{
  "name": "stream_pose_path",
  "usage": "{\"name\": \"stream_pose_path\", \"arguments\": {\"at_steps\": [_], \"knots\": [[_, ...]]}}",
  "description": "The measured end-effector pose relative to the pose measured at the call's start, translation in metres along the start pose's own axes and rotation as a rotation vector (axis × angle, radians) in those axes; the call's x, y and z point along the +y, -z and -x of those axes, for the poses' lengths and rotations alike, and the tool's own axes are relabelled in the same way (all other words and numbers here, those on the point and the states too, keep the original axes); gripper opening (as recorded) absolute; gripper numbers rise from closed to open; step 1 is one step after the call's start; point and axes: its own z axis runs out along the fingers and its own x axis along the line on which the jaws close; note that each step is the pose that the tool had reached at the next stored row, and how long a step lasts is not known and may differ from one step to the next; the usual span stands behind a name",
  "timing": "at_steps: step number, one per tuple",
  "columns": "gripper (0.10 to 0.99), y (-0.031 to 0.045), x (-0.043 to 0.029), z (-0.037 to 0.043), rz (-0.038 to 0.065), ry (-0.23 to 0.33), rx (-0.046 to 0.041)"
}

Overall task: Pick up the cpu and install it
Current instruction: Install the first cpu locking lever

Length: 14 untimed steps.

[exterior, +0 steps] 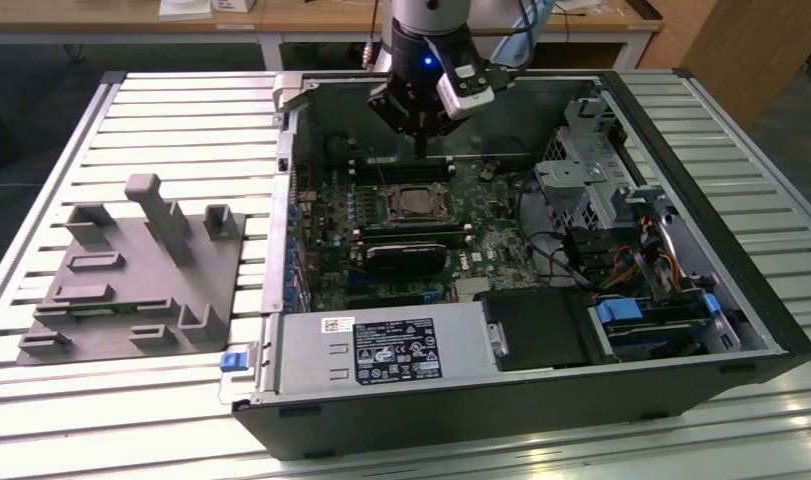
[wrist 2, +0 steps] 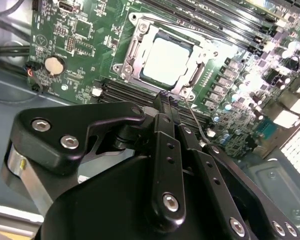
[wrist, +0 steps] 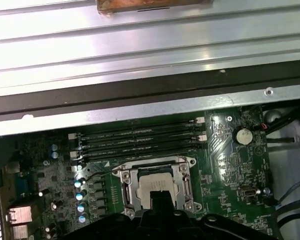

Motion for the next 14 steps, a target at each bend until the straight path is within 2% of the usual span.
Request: {"name": "stream_pose_path", "arguments": {"at_steps": [9, 14], "knots": [[0.106, 0.0, -0.0002, -0.001, 0.001, 0.036, 0.0013], [0.106, 0.0, -0.001, -0.0069, 0.001, 0.036, 0.0014]]}}
